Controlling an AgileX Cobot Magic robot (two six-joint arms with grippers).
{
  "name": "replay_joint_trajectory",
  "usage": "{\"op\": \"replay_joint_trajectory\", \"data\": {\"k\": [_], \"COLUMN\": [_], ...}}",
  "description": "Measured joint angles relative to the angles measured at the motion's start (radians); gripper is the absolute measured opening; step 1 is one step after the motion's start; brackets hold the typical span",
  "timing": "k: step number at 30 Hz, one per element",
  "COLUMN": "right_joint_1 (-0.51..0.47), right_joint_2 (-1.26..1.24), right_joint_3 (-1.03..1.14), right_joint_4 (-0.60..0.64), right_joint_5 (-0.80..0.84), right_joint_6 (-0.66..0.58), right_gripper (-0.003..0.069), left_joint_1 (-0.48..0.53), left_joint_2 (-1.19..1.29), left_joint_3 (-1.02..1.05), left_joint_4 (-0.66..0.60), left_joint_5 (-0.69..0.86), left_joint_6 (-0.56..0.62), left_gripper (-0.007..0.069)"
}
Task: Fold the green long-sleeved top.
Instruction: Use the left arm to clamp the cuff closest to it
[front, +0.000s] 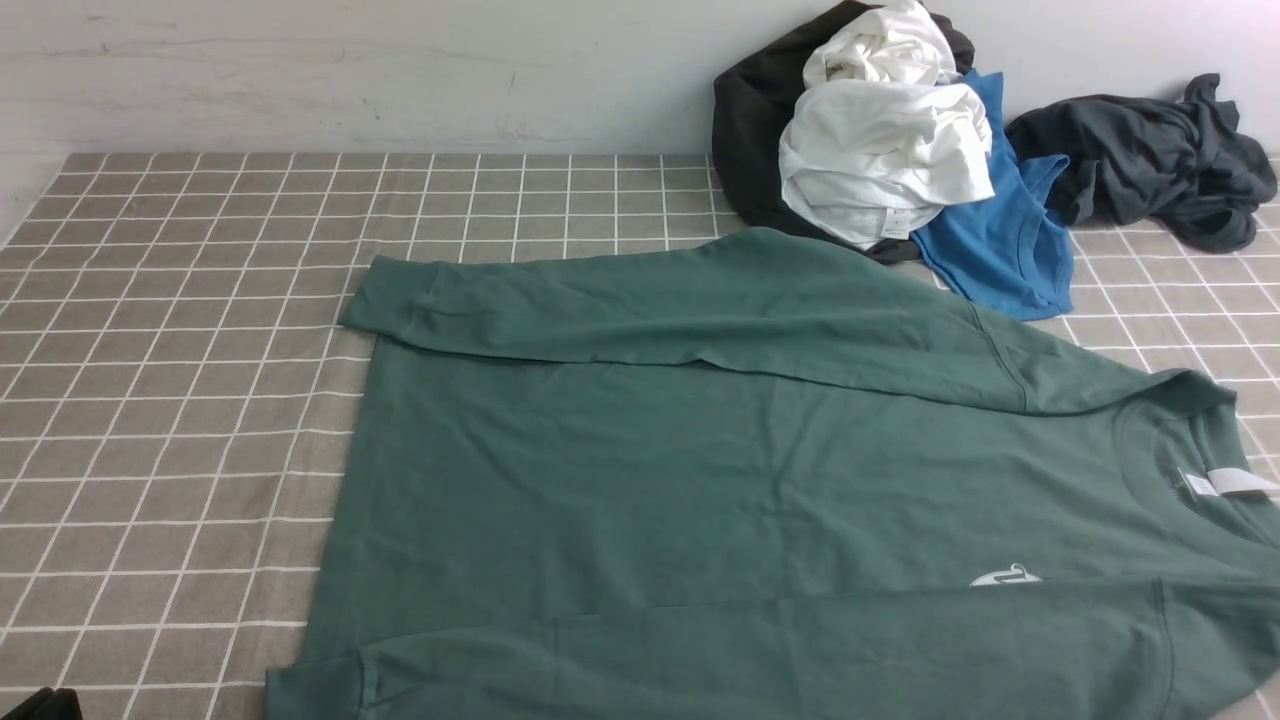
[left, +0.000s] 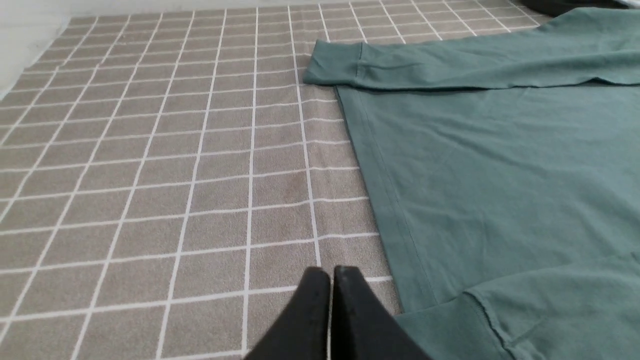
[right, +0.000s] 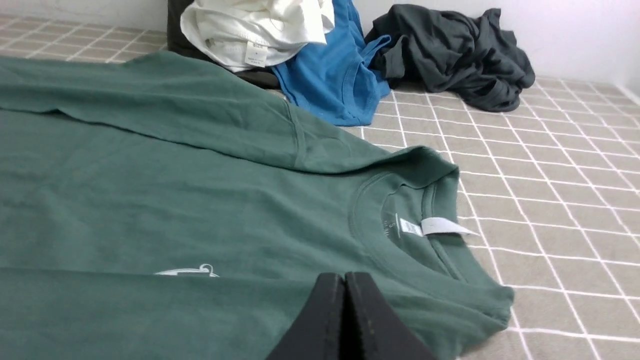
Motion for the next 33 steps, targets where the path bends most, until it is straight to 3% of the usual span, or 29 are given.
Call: {"op": "replay_joint_trajectory", "data": {"k": [9,14,22,28,31,33], "right_joint_1": [0.0,0.0,0.0,0.0,0.0,0.0], "right_joint_2": [0.0,0.0,0.0,0.007,0.048,0.131], "right_joint_3": [0.001,0.005,0.005,0.005,-0.011,-0.096], "right_joint_4": [-0.072,-0.08,-0.085,-0.052,-0.026,-0.018], "right_joint_5": [-0.021,-0.169,-0.622,-0.771,-0.806,-0.749], "right_joint_6": [-0.001,-0.001,0.097,0.149,0.15,0.129], "right_gripper": [-0.0014,-0.0014,-0.0014,-0.0014,-0.0014,-0.0014], "left_joint_1": [0.0,0.0,0.0,0.0,0.0,0.0], "left_joint_2": [0.0,0.0,0.0,0.0,0.008,0.083], "left_joint_3": [0.001,0.002,0.002,0.0,-0.058,-0.195], "left_joint_4": [-0.003,-0.003,-0.005,-0.05,-0.058,-0.056], "left_joint_5": [-0.002,-0.071,-0.437,-0.683,-0.667,-0.564], "left_joint_6": [0.022,0.029,0.033,-0.024,-0.094,-0.117], "left_gripper": [-0.0007,-0.0007,-0.0007,-0.0007,-0.0007,-0.0007]}}
